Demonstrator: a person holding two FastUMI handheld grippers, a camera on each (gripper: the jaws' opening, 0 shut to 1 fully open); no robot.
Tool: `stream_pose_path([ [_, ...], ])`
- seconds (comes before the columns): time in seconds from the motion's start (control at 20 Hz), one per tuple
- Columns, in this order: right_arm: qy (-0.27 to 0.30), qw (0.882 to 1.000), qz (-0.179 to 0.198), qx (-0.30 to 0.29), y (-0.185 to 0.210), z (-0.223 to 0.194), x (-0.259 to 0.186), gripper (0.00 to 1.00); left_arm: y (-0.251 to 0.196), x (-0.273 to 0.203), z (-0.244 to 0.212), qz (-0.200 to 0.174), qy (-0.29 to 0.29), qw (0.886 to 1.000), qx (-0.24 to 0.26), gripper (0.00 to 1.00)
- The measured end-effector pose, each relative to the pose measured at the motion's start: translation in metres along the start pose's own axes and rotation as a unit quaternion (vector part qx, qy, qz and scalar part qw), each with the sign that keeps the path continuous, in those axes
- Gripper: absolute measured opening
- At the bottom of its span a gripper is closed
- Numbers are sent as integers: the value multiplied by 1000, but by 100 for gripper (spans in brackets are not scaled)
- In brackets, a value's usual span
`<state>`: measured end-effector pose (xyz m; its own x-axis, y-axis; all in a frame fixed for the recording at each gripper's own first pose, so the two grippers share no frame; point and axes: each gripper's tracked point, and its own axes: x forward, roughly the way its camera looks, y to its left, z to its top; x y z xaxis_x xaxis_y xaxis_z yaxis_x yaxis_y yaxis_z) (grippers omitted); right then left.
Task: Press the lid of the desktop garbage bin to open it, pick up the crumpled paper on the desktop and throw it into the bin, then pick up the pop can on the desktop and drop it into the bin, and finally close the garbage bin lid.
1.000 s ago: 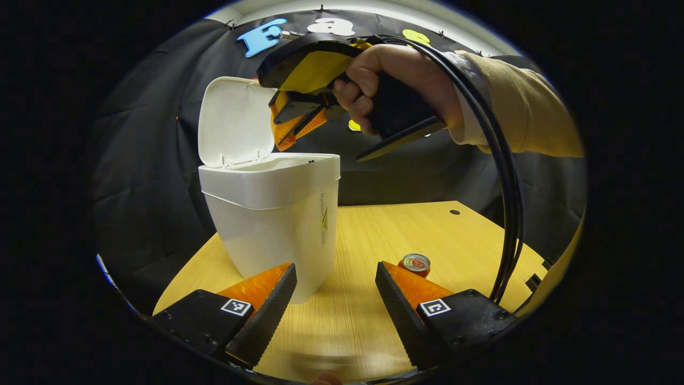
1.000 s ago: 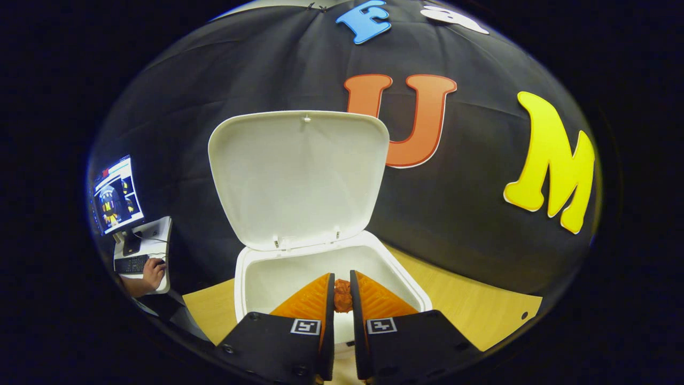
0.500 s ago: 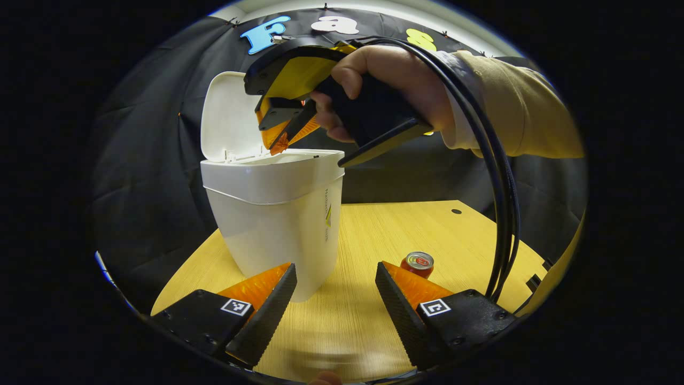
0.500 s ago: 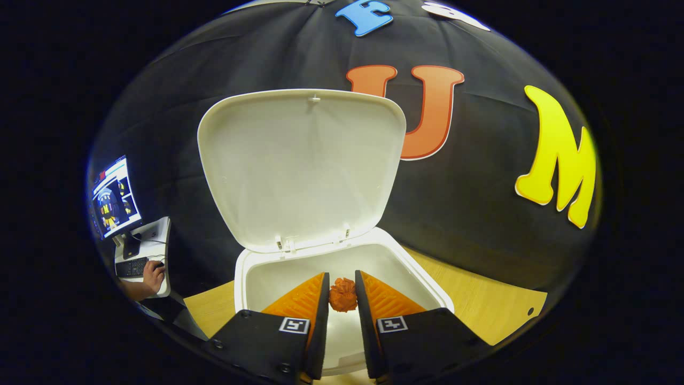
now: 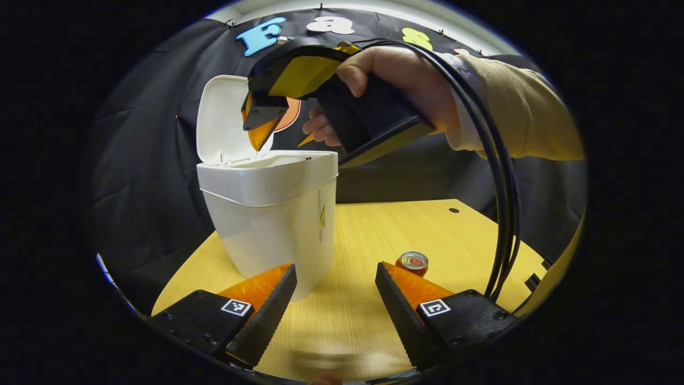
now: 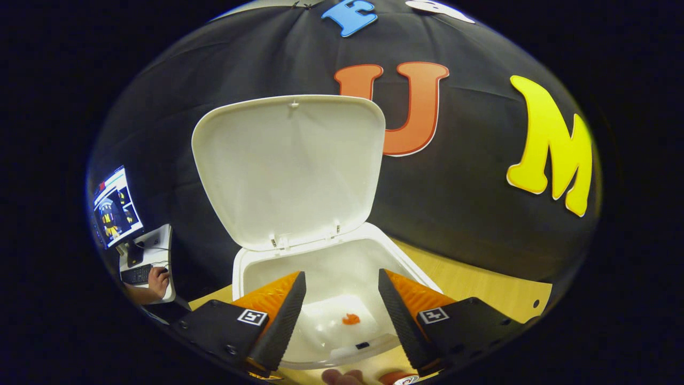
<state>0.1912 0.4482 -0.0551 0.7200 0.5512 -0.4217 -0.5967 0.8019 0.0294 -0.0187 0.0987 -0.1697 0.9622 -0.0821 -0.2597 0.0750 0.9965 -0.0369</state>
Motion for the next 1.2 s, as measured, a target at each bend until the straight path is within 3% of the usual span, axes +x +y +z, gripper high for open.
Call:
stream_pose_path([
  [0.05, -3, 1000, 1, 4, -3, 0, -7, 95, 0, 1, 0, -1, 0, 1000, 1, 99],
  [0.45, -35, 998, -42, 27, -72, -1, -78, 94, -21, 12, -7, -32, 2, 999, 21, 99],
  [0.8, -61, 992, -102, 51, -142, -15, -153, 96, -88, 40, -39, -88, 19, 994, 55, 99],
  [1.2, -39, 985, -159, 62, -196, -57, -197, 96, -113, 79, -85, -94, 62, 993, 45, 99],
])
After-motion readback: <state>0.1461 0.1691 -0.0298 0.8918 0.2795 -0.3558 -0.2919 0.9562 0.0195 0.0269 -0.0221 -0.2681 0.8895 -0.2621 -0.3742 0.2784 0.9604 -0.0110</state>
